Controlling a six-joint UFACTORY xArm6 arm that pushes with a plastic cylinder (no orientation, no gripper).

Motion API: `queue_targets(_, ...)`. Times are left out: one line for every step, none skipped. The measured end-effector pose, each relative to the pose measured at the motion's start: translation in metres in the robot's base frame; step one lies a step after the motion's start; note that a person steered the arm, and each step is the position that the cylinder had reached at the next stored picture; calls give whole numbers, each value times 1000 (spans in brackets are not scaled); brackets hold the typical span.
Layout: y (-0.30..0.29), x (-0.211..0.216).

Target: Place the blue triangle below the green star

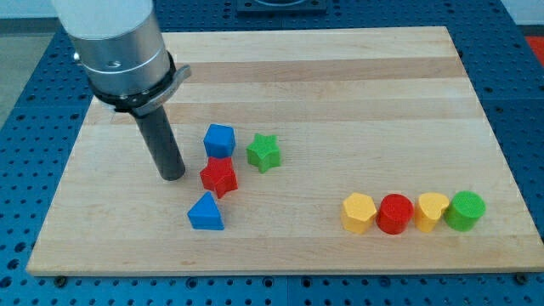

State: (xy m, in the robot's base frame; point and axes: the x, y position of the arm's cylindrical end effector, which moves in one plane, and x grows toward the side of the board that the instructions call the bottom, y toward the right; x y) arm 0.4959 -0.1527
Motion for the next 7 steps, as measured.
queue_targets(0,8)
queue_targets(0,18)
queue_targets(1,20)
queue_targets(8,20)
queue_targets(16,20)
queue_targets(17,20)
queue_targets(20,20)
